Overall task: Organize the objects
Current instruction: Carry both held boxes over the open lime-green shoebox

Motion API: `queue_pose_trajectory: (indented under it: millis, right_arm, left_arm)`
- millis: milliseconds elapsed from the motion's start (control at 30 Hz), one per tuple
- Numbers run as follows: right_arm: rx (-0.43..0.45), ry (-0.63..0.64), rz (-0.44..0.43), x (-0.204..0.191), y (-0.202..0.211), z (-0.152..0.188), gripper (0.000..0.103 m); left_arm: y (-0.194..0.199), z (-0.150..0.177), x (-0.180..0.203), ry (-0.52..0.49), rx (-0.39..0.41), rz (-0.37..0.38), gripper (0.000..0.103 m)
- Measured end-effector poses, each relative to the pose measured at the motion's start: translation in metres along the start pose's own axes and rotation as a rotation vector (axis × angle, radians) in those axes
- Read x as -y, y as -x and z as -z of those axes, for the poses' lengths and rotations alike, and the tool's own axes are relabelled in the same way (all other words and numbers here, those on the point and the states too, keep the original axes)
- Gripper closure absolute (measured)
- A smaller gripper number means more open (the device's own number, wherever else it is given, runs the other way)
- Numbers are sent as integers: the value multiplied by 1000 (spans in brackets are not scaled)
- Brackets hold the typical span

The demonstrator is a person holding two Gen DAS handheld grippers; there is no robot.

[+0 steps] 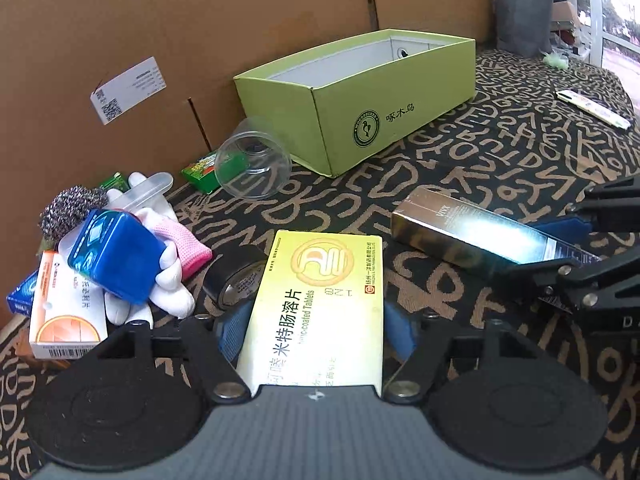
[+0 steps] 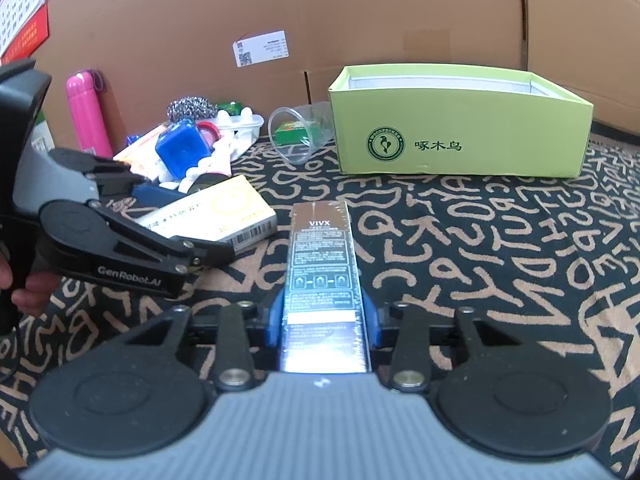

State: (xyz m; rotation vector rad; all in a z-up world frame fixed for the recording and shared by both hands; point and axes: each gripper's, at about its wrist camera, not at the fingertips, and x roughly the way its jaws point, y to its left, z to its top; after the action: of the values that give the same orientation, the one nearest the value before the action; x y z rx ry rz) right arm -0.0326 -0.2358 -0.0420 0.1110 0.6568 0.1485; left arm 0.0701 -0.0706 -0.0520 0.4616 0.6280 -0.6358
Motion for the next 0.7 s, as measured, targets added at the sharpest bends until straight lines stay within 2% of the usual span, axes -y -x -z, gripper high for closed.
queue_pose_trajectory:
  millis: [200, 333, 567, 700]
  right_arm:
    - [16, -24, -6, 3, 6, 0, 64]
    - [59, -34, -6, 8, 19, -7, 64]
    - [170, -55, 12, 33, 45, -41, 64]
    - [243, 0, 92, 50, 43, -80, 64]
  left_arm:
    - [14, -4, -11, 91, 14, 31, 31]
    - [28, -18, -21, 170, 56, 79, 31]
    - [40, -73, -31, 261, 198, 149, 31]
    - [32, -115, -29, 291, 285, 139, 31]
